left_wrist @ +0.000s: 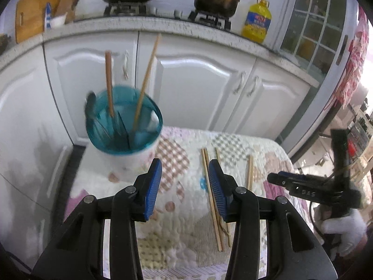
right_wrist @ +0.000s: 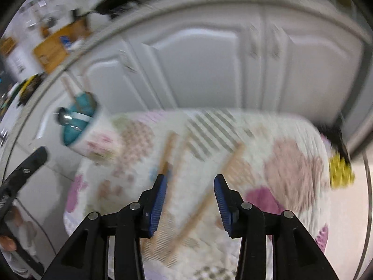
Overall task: Organize utensils
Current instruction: 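Open both tools and move them back down to the chopsticks on the quilt, then grasp a pair of chopsticks with the left tool while the right tool grasps one chopstick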
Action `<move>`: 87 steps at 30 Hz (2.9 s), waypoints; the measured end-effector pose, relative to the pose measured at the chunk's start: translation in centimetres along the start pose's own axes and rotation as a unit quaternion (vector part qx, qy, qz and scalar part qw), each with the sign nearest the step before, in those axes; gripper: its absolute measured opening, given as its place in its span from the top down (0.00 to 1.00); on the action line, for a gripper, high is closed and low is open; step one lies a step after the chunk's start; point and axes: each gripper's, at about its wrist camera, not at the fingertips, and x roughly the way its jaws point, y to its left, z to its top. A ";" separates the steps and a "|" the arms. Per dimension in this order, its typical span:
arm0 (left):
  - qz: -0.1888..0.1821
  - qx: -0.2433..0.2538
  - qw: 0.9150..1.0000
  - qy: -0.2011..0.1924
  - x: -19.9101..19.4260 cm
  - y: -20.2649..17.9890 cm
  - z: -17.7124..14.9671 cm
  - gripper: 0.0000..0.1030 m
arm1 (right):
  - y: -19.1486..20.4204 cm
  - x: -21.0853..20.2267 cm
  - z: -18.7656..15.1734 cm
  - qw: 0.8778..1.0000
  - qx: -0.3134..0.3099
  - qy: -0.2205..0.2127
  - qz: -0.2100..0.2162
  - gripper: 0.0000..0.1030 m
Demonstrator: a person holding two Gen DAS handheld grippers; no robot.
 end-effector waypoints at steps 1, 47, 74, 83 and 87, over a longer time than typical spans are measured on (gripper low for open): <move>-0.001 0.000 1.000 0.004 0.3 -0.1 -0.2 0.60 | -1.1 0.9 -0.6 1.000 0.013 0.011 -0.003 0.60; -0.023 0.039 0.984 0.172 17.7 -3.5 -2.5 0.74 | -5.7 5.7 0.9 0.998 0.046 0.047 0.017 0.64; -0.023 -0.004 0.985 0.171 17.4 -2.6 -2.1 0.83 | -3.1 10.5 2.7 0.992 -0.032 0.089 -0.080 0.85; -0.038 -0.013 0.985 0.168 17.8 -3.1 -1.4 0.83 | -5.6 8.9 1.6 0.992 -0.040 0.100 -0.072 0.94; -0.017 0.016 0.984 0.174 18.3 -3.9 -1.4 0.83 | -6.4 8.3 1.2 0.993 -0.032 0.099 -0.061 0.94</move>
